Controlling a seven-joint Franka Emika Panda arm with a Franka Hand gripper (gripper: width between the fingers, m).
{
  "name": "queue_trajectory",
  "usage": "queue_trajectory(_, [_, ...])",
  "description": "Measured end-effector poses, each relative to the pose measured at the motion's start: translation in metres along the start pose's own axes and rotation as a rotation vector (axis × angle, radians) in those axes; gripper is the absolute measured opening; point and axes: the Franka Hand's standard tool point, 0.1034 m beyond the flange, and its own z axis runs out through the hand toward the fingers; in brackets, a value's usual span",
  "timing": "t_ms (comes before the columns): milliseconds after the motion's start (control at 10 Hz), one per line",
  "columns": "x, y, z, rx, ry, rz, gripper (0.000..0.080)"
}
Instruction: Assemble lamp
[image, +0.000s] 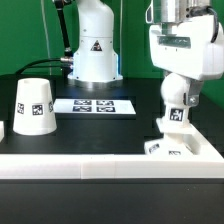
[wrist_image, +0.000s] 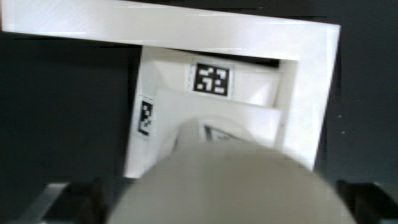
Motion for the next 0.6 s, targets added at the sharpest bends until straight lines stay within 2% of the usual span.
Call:
queue_trajectory(100, [-0.001, 0.0, 0.0, 0.0, -0.001, -0.004, 0.0686])
queue_trajectory(300, [-0.002, 0.0, 0.0, 0.0, -0.002, -0.017, 0.0696])
queue_trajectory(500, [-0.021, 0.006, -0.008, -0.001, -0.005, -0.111, 0.0698])
queue_trajectory(600, [-0.03, 0.016, -0.01, -0.003, -0.003, -0.164, 0.0698])
